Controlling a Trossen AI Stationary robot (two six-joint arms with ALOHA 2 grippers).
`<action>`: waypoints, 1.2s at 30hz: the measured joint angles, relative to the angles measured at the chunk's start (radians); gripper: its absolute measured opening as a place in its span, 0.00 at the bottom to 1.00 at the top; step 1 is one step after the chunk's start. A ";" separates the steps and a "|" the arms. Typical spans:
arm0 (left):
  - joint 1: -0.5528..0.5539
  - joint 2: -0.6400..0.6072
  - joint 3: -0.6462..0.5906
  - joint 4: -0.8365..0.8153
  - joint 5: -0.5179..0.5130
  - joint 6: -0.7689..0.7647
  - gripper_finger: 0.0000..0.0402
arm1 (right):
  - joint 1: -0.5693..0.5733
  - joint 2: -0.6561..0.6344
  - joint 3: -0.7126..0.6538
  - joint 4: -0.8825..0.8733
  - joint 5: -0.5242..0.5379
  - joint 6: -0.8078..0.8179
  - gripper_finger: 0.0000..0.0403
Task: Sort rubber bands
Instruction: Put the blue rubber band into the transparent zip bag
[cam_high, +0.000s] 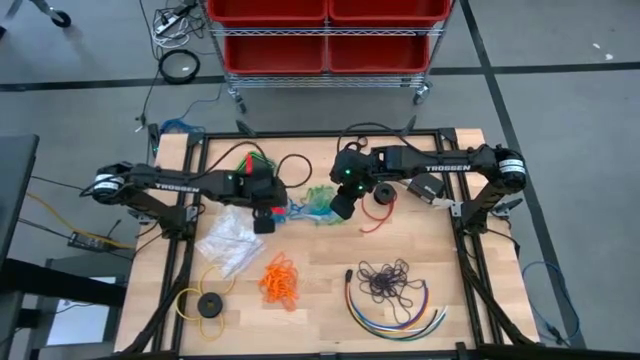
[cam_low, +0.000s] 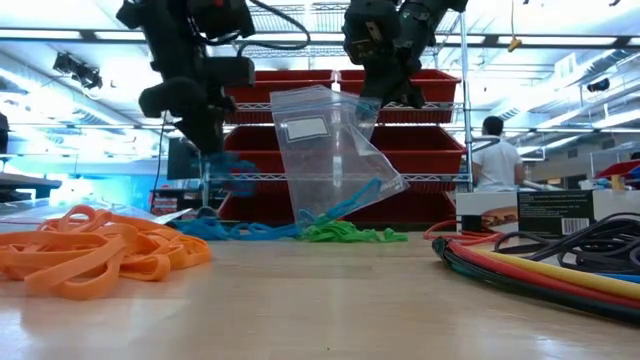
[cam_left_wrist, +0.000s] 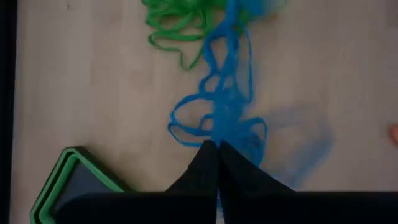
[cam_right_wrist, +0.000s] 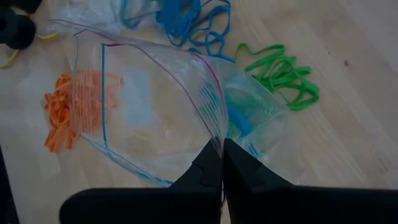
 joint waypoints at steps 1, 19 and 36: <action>0.002 -0.001 -0.009 0.012 -0.002 -0.002 0.01 | 0.000 0.000 0.000 0.000 0.000 0.000 0.00; -0.001 0.000 -0.190 0.278 0.105 -0.061 0.05 | 0.000 0.000 0.000 0.001 -0.001 -0.006 0.00; -0.204 -0.014 -0.065 0.437 0.148 -0.093 0.01 | 0.000 0.000 0.000 0.001 -0.001 0.001 0.00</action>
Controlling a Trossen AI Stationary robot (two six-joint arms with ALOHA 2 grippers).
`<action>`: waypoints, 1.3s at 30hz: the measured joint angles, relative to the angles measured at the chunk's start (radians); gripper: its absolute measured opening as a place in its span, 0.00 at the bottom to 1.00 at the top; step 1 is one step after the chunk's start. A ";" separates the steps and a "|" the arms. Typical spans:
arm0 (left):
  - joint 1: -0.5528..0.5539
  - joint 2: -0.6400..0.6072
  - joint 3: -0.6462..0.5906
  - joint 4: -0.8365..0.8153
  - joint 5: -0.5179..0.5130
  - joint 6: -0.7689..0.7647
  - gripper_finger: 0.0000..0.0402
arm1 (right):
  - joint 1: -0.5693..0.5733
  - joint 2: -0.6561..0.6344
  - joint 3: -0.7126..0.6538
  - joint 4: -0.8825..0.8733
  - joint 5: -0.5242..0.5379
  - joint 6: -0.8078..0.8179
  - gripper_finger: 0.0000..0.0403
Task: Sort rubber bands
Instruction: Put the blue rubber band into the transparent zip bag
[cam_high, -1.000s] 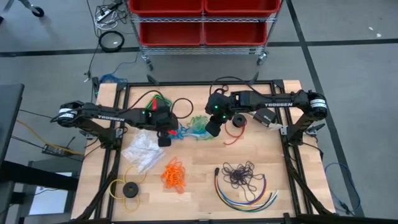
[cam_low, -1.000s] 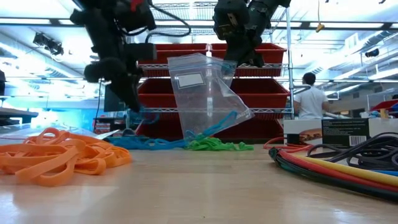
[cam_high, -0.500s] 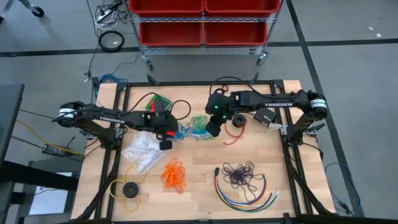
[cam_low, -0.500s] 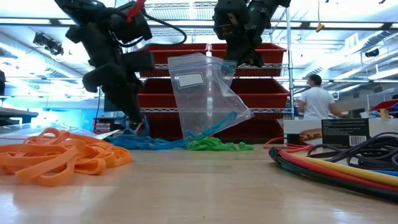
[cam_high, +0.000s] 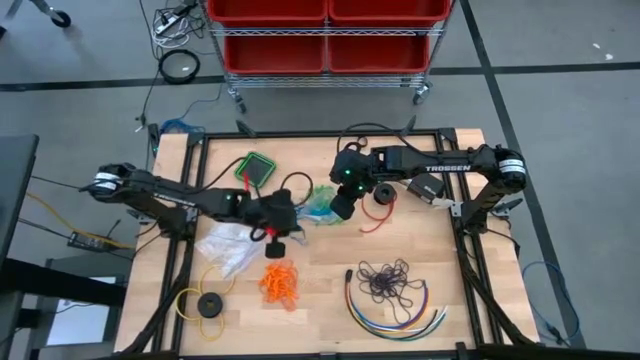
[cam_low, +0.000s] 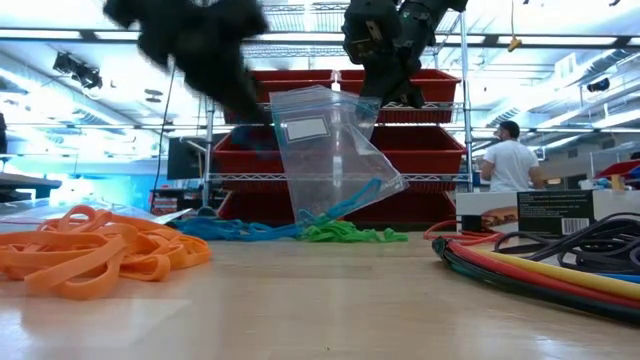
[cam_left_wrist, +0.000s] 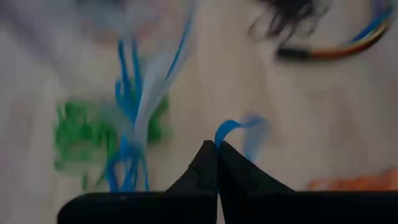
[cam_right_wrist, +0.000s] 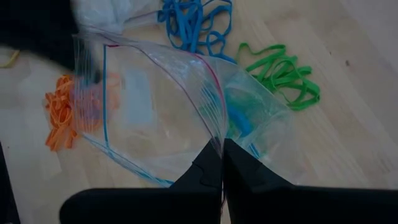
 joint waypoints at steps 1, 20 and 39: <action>-0.022 -0.002 0.029 -0.002 -0.020 0.013 0.01 | 0.000 0.000 0.000 0.000 0.000 0.003 0.00; -0.045 0.083 0.215 0.032 -0.499 0.268 0.01 | 0.004 0.000 0.000 0.017 -0.006 0.018 0.00; -0.073 0.162 0.214 0.041 -0.666 0.263 0.40 | 0.004 0.000 0.000 0.017 -0.004 0.013 0.00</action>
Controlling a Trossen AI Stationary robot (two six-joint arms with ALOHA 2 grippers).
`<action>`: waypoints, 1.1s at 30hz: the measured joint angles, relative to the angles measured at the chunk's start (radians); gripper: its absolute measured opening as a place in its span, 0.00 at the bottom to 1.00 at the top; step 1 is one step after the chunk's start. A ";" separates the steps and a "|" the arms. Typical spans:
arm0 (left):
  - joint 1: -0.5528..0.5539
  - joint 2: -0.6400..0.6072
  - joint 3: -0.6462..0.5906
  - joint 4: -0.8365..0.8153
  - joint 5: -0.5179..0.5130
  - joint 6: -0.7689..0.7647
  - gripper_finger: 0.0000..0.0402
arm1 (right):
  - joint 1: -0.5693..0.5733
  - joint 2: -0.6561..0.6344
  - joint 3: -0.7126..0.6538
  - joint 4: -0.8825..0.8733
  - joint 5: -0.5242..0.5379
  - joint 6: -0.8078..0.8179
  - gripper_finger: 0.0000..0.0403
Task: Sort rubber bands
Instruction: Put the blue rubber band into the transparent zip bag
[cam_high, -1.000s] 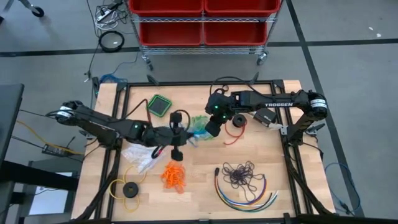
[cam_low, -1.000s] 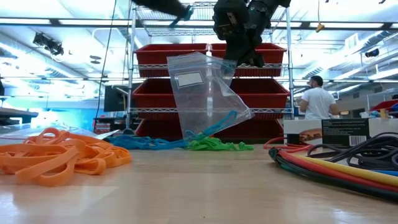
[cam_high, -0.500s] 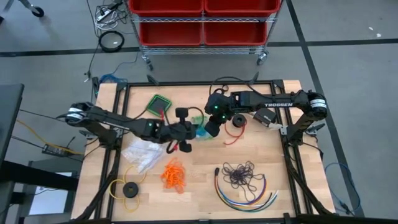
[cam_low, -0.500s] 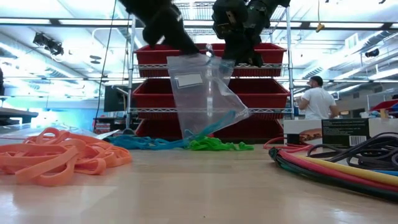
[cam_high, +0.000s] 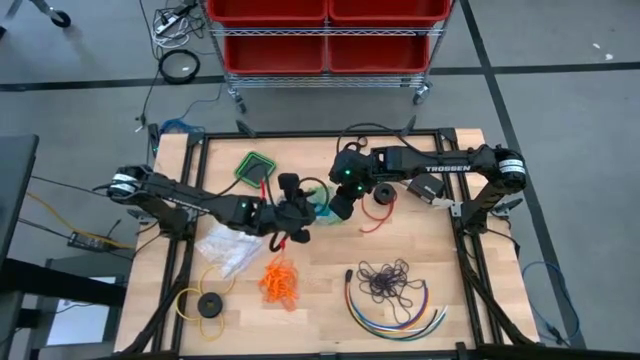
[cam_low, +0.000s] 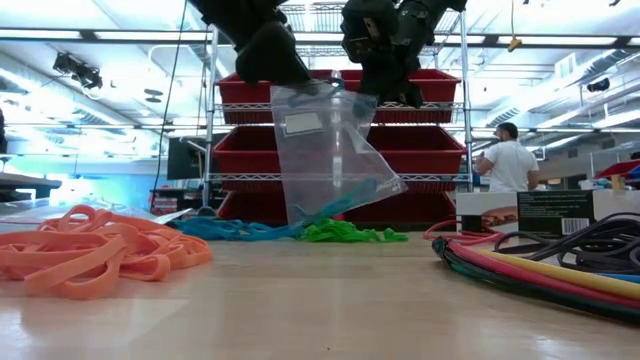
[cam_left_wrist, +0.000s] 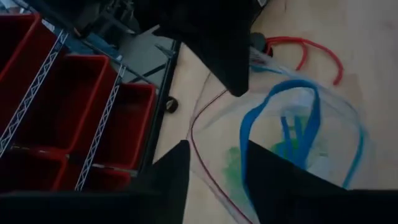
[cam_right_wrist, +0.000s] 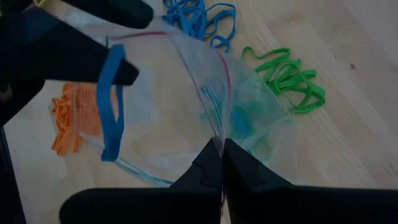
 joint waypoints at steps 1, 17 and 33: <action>-0.005 0.000 0.000 0.000 -0.002 0.000 0.42 | 0.000 0.000 0.000 0.000 0.000 -0.002 0.00; -0.072 -0.002 0.194 -0.411 -0.149 -0.080 0.48 | 0.000 0.000 0.000 -0.009 0.001 0.007 0.00; 0.005 -0.010 0.119 -0.241 -0.023 -0.060 0.48 | 0.002 0.000 0.000 0.005 -0.019 0.020 0.00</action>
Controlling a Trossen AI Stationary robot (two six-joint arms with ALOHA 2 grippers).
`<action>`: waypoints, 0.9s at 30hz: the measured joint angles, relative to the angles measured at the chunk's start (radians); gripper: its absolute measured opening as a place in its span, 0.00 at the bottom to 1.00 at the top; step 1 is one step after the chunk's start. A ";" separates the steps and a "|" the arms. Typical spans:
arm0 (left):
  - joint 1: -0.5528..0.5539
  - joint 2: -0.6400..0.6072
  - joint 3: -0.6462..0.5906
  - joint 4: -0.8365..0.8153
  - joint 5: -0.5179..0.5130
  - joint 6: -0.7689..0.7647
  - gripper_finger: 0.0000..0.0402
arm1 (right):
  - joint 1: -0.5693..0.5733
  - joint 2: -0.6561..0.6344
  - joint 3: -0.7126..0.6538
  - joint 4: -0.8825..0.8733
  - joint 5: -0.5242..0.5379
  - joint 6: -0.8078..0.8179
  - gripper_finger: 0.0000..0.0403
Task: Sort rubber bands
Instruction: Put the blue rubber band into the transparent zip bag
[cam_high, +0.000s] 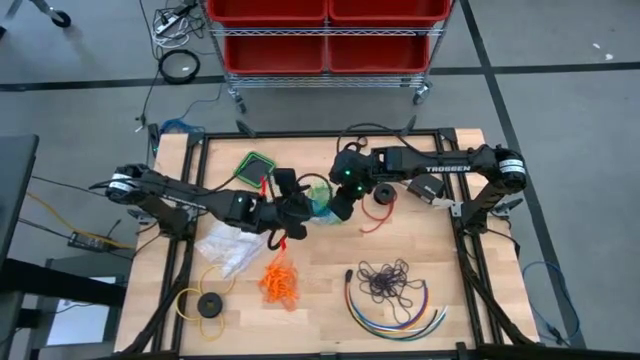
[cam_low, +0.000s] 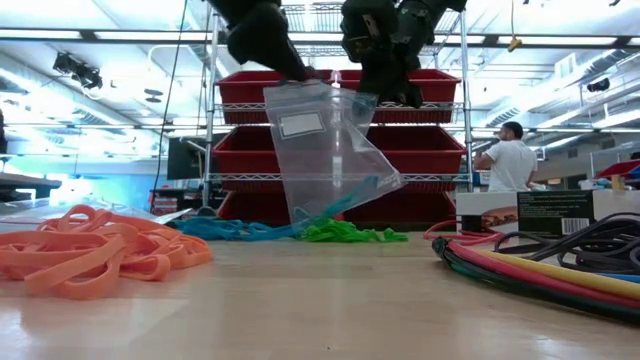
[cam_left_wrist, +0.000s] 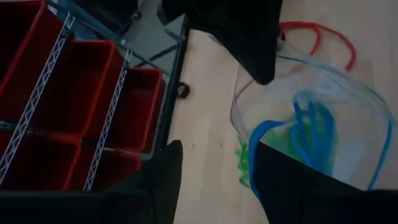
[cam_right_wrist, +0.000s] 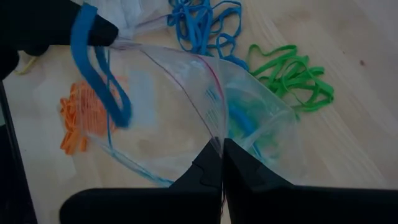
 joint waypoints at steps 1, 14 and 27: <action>0.010 0.003 0.000 -0.001 0.046 0.007 0.48 | 0.000 0.000 0.000 0.002 0.000 0.000 0.00; 0.065 0.006 0.050 -0.139 0.455 -0.062 0.48 | 0.000 0.000 0.000 0.018 0.000 -0.005 0.00; 0.062 0.006 0.089 -0.111 0.409 -0.026 0.48 | 0.012 0.000 0.000 0.111 -0.151 0.038 0.00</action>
